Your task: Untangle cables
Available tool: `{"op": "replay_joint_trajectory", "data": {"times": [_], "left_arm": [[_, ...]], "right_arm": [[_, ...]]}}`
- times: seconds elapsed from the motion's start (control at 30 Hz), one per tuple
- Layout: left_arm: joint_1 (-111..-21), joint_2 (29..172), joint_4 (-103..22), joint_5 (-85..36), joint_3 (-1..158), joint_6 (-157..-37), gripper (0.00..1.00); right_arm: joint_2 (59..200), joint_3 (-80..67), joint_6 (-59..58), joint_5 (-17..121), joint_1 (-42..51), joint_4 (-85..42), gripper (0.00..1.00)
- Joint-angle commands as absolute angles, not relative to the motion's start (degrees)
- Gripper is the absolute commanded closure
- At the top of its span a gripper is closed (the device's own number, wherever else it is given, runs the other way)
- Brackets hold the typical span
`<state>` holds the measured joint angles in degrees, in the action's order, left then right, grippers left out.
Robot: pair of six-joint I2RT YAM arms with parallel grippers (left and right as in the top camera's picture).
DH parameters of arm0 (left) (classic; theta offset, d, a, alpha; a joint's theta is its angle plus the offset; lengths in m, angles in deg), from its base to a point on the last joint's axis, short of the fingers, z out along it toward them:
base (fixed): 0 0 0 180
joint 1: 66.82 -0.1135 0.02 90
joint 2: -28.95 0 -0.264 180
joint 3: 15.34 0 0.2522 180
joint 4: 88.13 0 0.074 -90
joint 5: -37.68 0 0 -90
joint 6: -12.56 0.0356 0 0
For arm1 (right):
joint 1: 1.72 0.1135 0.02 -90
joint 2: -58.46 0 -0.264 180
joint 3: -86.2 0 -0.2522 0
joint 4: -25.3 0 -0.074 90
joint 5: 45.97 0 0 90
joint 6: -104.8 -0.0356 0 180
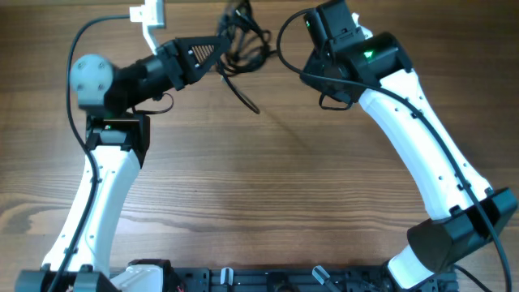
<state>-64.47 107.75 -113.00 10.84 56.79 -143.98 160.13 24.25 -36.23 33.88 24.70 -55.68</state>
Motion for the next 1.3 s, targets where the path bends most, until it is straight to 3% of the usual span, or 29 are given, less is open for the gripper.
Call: {"op": "replay_joint_trajectory", "data": {"times": [0.0,0.07,0.1,0.27,0.43,0.47,0.57,0.7,0.83,0.9,0.97,1.07,1.13,1.27], "left_arm": [[-64.7,106.5,-114.1,13.7,57.6,-157.4,0.96],[-64.7,106.6,-107.6,13.7,57.6,-156.7,0.96],[-64.6,106.6,-104.0,13.7,57.6,-154.6,0.96],[-64.3,106.6,-86.1,10.6,57.6,-143.3,0.96],[-61.0,106.6,-94.7,10.6,57.6,-146.3,0.96],[-61.0,106.6,-94.7,10.6,57.6,-146.7,0.96],[-61.0,106.6,-94.8,10.7,57.6,-148.9,0.96],[-61.0,106.6,-94.8,11.1,57.6,-149.1,0.96],[-61.0,106.6,-94.7,11.3,57.6,-149.1,0.96],[-60.7,106.6,-94.7,11.3,57.6,-149.1,0.96],[-60.6,106.6,-94.1,11.3,57.6,-148.4,0.96],[-61.2,106.6,-89.2,9.8,57.6,-144.2,0.96],[-64.0,106.6,-76.5,2.9,57.6,-141.9,0.96],[-69.7,106.6,-53.4,-12.7,57.6,-141.0,0.96]], "right_arm": [[160.3,23.0,-25.8,45.8,24.5,-49.7,0.42],[159.7,23.1,-17.8,58.9,24.4,-43.9,0.21],[159.2,23.1,-17.5,62.2,24.4,-42.3,0.17],[153.5,23.1,-16.2,66.7,23.4,-38.6,0.09],[154.9,22.7,-23.9,63.7,23.4,-38.4,0.05],[155.7,22.7,-25.0,66.2,23.6,-37.4,0.13],[157.0,22.7,-26.3,66.2,23.8,-35.7,0.18],[159.0,22.7,-31.9,64.2,23.8,-35.1,0.41],[161.9,22.7,-33.4,67.6,23.9,-34.1,0.55],[162.3,22.7,-33.2,68.0,24.1,-32.9,0.71],[162.1,22.7,-33.2,67.9,24.1,-32.6,0.96],[161.3,22.9,-31.7,69.9,24.1,-32.8,0.96],[158.7,23.5,-25.9,67.4,23.9,-33.9,0.96],[153.5,23.5,-23.6,42.9,23.9,-42.0,0.96]]}}
